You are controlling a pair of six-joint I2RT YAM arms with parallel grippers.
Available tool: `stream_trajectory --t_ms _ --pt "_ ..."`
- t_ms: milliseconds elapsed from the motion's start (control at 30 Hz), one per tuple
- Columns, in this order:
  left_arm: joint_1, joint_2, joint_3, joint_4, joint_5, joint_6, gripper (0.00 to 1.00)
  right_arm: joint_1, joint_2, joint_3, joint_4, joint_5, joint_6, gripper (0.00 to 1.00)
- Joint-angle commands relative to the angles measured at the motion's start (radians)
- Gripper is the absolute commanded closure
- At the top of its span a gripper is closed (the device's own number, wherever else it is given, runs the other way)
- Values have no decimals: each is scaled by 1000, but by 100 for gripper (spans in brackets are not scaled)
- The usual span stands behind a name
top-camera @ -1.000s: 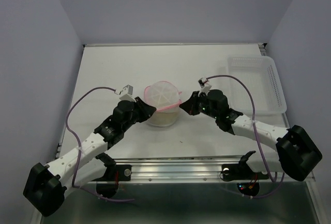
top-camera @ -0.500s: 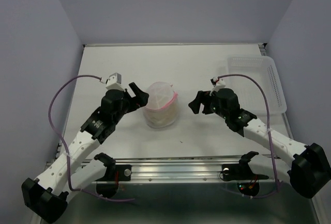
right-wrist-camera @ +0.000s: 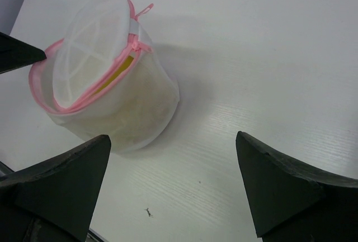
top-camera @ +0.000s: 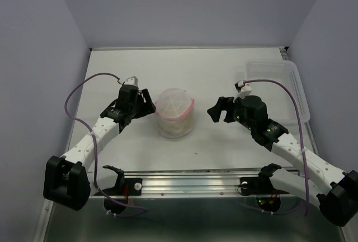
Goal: Unzip the laundry bag and remove the bra
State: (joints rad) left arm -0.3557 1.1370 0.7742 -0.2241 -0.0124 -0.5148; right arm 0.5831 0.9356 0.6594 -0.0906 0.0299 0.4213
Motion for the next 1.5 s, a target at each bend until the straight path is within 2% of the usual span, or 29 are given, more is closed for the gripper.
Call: stream_trajectory --t_ms 0,167,367,400,467,533,567,600,633,733,900,1067,1200,1300,1467 --pt "4 30 -16 60 115 30 26 3 -9 19 -8 4 -18 1" --pt "4 33 -50 101 186 13 36 3 -4 16 -5 4 -21 0" --pt "4 14 -95 111 207 10 54 3 -6 13 5 1 -18 0" --pt "4 9 -101 115 207 7 60 3 -4 14 6 1 -18 0" --pt "4 -3 -115 123 221 4 66 3 -4 17 6 -1 -13 0" --pt "4 -6 -116 135 241 -1 82 3 -7 14 14 -5 -1 1" --pt "4 -5 -113 135 249 -1 82 3 -9 14 17 -10 2 1" --pt "6 -3 -107 134 256 1 93 3 -11 16 23 -22 5 1" --pt "4 -5 -99 132 259 4 98 3 -12 19 23 -22 7 1" --pt "4 -14 -30 86 232 31 100 3 -17 34 12 -76 -4 1" --pt "6 3 195 -21 117 148 100 3 -1 92 5 -71 -30 1" --pt "4 62 301 -15 81 243 100 3 66 150 41 -87 -26 2" --pt "-8 61 258 34 84 289 100 46 173 227 112 -90 -10 5" --pt "-8 35 188 84 89 305 100 125 255 285 147 -42 -18 5" --pt "-8 14 165 83 81 329 100 234 433 407 212 67 -21 7"
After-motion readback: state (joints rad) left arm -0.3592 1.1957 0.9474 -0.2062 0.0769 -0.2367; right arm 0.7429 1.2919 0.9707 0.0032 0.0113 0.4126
